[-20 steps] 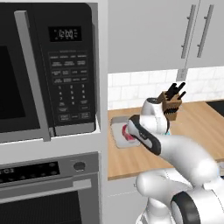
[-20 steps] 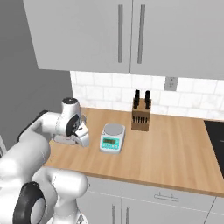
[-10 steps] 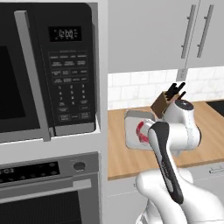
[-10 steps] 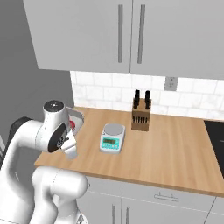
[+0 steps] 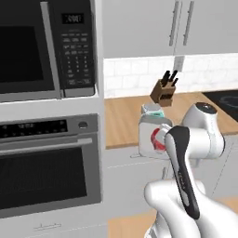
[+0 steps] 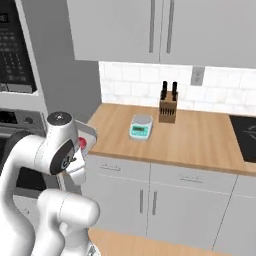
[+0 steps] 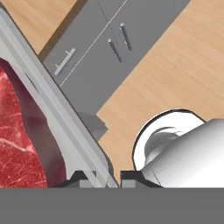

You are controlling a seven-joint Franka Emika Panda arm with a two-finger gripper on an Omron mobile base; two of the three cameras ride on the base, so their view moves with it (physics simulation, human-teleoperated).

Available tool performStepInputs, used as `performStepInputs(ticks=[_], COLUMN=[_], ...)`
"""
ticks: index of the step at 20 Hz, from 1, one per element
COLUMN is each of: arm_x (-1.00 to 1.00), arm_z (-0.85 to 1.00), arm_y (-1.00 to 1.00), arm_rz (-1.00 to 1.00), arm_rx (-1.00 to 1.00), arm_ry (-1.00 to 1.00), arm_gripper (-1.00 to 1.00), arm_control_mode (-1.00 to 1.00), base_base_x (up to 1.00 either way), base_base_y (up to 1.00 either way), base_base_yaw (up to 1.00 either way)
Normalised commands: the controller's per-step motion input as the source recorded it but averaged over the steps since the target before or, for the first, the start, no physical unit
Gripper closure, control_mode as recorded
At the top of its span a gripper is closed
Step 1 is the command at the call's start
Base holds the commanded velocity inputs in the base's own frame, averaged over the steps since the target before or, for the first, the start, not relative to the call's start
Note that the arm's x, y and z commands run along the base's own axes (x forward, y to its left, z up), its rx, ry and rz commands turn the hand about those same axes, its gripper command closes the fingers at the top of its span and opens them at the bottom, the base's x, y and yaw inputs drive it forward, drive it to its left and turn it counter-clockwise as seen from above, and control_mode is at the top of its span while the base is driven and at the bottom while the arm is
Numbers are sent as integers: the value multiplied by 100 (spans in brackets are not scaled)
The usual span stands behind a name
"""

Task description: Take the meat container that has the steak and place it on the second highest rack of the freezer. Then take the vegetable container that has the cucumber and carrot and place it on the highest rack of the freezer.

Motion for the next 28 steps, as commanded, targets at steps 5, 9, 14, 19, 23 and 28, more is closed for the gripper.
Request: performStepInputs(ticks=[5,9,14,19,23,28], arm_x=[0,0,0,0,0,0], arm_z=[0,0,0,0,0,0], arm_y=[0,0,0,0,0,0], arm_rz=[0,0,0,0,0,0], arm_rx=[0,0,0,0,0,0], arm_ry=[0,0,0,0,0,0], arm_gripper=[100,100,100,100,100,100], arm_control_mode=[100,100,100,100,100,100], base_base_x=[-77,-22,-24,7,53,24], base_base_y=[96,100,100,100,100,100], base_base_yaw=[47,60,48,18,1,-1])
